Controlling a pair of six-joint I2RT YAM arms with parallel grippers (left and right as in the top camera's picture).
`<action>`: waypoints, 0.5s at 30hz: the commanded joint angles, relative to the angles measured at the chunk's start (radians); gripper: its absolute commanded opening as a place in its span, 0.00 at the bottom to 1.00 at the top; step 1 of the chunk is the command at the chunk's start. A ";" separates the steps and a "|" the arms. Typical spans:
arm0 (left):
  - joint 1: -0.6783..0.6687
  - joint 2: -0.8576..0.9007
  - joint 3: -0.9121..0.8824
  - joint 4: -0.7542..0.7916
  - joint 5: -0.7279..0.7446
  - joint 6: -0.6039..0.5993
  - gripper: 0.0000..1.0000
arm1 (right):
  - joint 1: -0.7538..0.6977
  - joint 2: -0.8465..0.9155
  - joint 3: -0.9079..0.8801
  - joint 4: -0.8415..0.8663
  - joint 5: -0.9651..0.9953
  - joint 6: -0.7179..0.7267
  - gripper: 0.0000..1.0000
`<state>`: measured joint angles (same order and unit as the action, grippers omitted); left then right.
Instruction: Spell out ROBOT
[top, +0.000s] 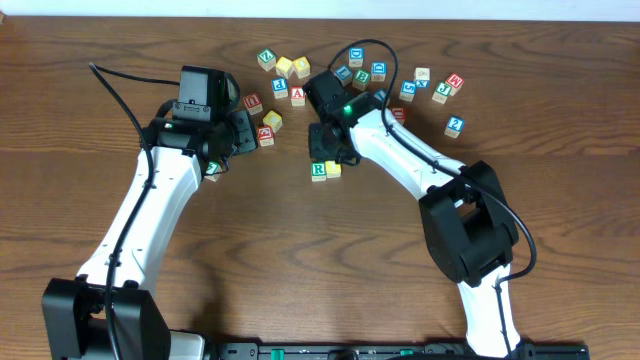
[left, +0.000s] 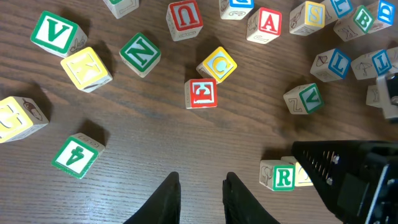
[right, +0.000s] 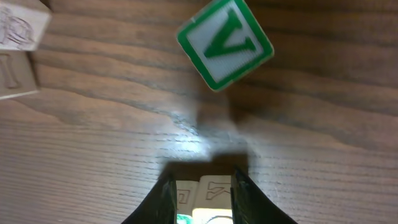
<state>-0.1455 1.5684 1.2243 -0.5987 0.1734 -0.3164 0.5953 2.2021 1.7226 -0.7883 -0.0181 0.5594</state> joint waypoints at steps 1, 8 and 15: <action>0.003 -0.013 0.023 -0.004 -0.017 0.005 0.24 | 0.015 0.011 -0.009 0.002 0.007 0.021 0.24; 0.003 -0.013 0.023 -0.011 -0.017 0.005 0.24 | 0.016 0.011 -0.009 0.000 -0.012 0.020 0.18; 0.003 -0.013 0.023 -0.011 -0.017 0.005 0.24 | 0.026 0.011 -0.010 -0.005 -0.014 0.020 0.14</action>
<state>-0.1455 1.5684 1.2243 -0.6037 0.1734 -0.3164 0.5968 2.2021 1.7180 -0.7883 -0.0299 0.5709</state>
